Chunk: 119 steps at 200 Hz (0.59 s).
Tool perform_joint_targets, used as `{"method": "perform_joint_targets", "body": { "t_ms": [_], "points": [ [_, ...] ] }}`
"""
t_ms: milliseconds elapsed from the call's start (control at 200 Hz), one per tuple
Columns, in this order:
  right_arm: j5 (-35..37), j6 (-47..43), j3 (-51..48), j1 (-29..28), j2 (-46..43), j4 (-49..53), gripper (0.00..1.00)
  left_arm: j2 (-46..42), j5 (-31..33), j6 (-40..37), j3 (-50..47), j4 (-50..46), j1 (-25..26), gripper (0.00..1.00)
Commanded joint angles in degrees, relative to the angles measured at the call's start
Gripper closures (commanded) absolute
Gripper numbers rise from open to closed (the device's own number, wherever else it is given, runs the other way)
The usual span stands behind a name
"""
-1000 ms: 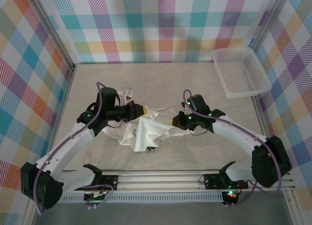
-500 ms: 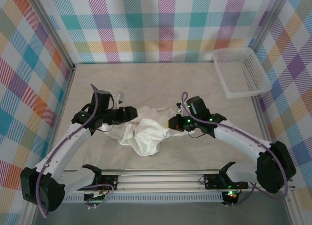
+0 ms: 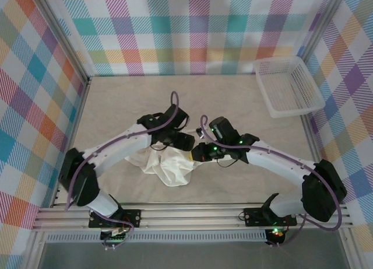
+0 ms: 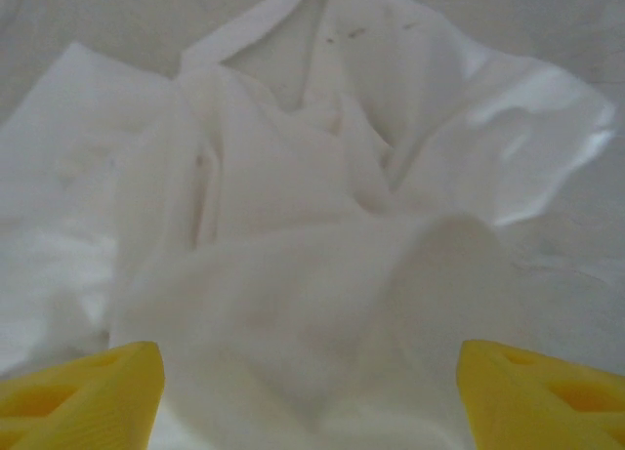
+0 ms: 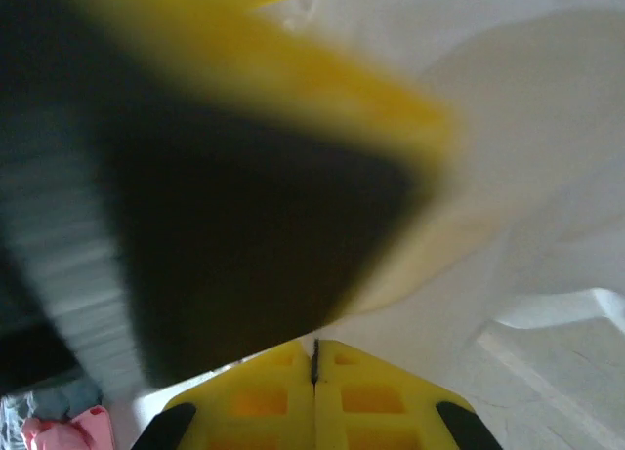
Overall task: Fold the inside-out t-shirt
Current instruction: Turn the T-shirt inside out at the center of the table.
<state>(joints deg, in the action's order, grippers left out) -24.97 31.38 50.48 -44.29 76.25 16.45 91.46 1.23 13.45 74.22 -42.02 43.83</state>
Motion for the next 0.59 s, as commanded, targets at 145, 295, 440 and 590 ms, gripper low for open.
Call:
{"method": "perform_joint_targets", "body": {
  "t_ms": [145,295,440,590],
  "points": [
    [4.41,-2.2,-0.01,-0.44,-5.11,0.6,1.0,2.07,6.81,-5.39,-3.57,0.33,-3.37,0.32],
    [11.8,-2.55,-0.33,-0.44,-6.16,5.4,1.0,-3.44,8.03,-4.35,-3.82,-0.17,-6.15,0.39],
    [16.61,-3.56,-3.21,-0.36,-7.53,6.74,1.0,-8.71,7.32,-3.63,-5.22,0.32,-11.05,0.62],
    [16.7,-4.66,-6.46,-0.35,-10.2,6.48,1.0,-10.93,2.82,-3.3,-6.23,-0.46,-16.79,1.0]
  ]
}}
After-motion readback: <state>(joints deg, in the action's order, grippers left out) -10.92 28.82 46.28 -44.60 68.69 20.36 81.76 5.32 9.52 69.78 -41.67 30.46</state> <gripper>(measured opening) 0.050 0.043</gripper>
